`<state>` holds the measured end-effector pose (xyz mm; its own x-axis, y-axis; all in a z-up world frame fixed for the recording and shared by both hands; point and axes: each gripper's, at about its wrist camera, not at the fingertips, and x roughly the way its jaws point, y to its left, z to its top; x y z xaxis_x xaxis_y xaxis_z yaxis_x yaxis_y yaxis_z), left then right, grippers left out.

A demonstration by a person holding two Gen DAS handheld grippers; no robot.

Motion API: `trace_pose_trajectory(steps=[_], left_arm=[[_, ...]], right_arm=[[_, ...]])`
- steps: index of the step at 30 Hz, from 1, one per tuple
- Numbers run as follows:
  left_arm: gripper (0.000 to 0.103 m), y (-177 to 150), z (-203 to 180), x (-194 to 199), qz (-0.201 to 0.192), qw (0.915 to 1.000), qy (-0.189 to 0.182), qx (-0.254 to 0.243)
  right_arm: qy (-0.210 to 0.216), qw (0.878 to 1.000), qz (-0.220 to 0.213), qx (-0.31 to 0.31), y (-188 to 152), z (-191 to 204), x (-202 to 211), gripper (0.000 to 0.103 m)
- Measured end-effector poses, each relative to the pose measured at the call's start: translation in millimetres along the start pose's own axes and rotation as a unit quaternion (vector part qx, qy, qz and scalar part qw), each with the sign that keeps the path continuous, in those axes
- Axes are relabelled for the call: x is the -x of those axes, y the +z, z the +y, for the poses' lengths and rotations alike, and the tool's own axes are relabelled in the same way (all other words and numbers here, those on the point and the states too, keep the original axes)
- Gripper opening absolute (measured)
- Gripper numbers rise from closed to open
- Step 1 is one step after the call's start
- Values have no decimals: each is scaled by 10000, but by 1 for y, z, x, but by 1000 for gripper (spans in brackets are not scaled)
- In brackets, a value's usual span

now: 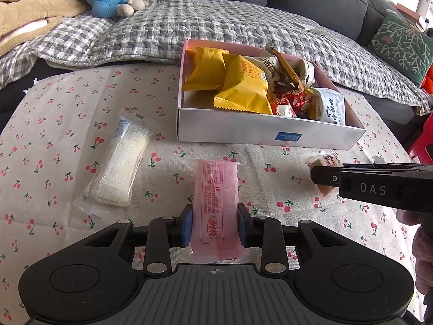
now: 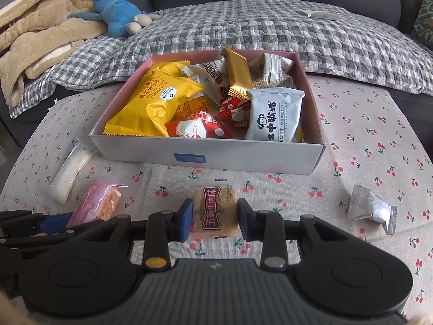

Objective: Organize snacks
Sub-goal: 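Carry the pink wafer pack and cake pack into the box and release both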

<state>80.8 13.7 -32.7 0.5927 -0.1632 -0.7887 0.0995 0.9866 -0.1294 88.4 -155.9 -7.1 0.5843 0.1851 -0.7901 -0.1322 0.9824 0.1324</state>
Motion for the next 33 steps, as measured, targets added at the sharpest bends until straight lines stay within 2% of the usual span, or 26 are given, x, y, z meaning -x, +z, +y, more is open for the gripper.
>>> trace_pose_trajectory(steps=[11, 20, 24, 29, 33], left_arm=[[30, 11, -1, 14, -345, 9994, -59, -8], [30, 37, -21, 31, -783, 9962, -260, -263], [30, 62, -34, 20, -873, 9941, -576, -297], [30, 83, -55, -3, -975, 9914, -666, -563], [30, 96, -62, -25, -938, 9916, -718, -522]], right_arm=[[-18, 9992, -318, -241, 13, -23, 27, 31], [-69, 9985, -446, -321, 44, -30, 23, 31], [-131, 9978, -547, -350, 62, -33, 21, 32], [-314, 9972, -596, -320, 84, -41, 13, 32], [-366, 9968, -621, -345, 98, -45, 0, 32]])
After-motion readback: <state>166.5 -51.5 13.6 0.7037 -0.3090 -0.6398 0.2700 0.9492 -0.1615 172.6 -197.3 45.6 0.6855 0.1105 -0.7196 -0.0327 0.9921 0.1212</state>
